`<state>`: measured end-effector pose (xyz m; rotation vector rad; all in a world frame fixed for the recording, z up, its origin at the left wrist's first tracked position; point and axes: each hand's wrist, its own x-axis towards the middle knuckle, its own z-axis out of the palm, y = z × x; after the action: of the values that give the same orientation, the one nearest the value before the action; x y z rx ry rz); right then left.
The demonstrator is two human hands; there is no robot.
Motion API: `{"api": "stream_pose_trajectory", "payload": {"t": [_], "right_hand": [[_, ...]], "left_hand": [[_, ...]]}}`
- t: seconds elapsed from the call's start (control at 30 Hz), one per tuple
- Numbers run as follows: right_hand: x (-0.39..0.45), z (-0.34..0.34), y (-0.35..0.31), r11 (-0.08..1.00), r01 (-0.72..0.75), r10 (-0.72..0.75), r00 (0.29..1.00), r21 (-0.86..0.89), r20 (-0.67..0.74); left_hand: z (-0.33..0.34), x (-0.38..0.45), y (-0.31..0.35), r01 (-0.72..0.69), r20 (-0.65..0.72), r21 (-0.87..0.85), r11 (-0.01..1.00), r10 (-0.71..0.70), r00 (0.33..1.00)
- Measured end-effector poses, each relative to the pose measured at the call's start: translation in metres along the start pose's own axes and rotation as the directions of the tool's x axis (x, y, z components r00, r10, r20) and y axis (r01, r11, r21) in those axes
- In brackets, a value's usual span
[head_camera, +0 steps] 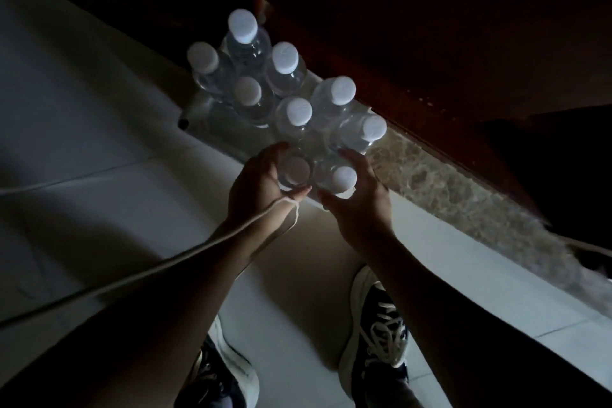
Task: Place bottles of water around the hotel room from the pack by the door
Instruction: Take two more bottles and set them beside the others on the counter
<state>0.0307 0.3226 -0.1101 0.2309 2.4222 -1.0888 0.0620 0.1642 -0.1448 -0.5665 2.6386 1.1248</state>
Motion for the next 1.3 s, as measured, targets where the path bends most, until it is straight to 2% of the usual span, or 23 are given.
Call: {"api": "stream_pose_trajectory", "payload": {"t": [0.23, 0.33, 0.43, 0.6, 0.73, 0.87, 1.0, 1.1, 1.3], "right_hand": [[-0.003, 0.004, -0.011, 1.0, -0.018, 0.018, 0.998, 0.002, -0.061], [-0.023, -0.017, -0.039, 1.0, 0.014, -0.014, 0.999, 0.008, -0.042], [-0.042, -0.056, -0.085, 0.994, 0.058, -0.059, 0.998, 0.09, -0.001], [-0.08, -0.148, -0.206, 0.952, 0.156, -0.16, 0.987, 0.263, -0.005], [-0.118, -0.236, -0.324, 0.859, 0.249, -0.264, 0.964, 0.448, -0.03], [-0.163, -0.326, -0.44, 0.747, 0.328, -0.381, 0.924, 0.579, -0.031], [-0.223, -0.411, -0.547, 0.634, 0.375, -0.498, 0.867, 0.677, -0.014], [-0.269, -0.471, -0.62, 0.556, 0.442, -0.592, 0.805, 0.704, -0.038], [-0.353, -0.562, -0.734, 0.437, 0.57, -0.718, 0.687, 0.696, -0.112]], "left_hand": [[-0.013, 0.004, 0.011, -0.032, -0.054, 0.044, 0.999, 0.035, 0.998], [-0.051, -0.007, 0.034, -0.149, -0.111, 0.064, 0.987, 0.156, 0.982], [-0.111, -0.021, 0.074, -0.231, -0.149, 0.004, 0.973, 0.229, 0.962], [-0.236, -0.044, 0.168, -0.238, -0.134, -0.182, 0.954, 0.216, 0.967], [-0.348, -0.066, 0.277, -0.268, -0.21, -0.316, 0.91, 0.209, 0.955], [-0.462, -0.095, 0.39, -0.331, -0.244, -0.426, 0.842, 0.246, 0.938], [-0.556, -0.138, 0.49, -0.316, -0.26, -0.618, 0.72, 0.192, 0.946], [-0.62, -0.17, 0.556, -0.395, -0.32, -0.633, 0.666, 0.239, 0.917], [-0.73, -0.239, 0.67, -0.598, -0.508, -0.577, 0.557, 0.329, 0.796]]}}
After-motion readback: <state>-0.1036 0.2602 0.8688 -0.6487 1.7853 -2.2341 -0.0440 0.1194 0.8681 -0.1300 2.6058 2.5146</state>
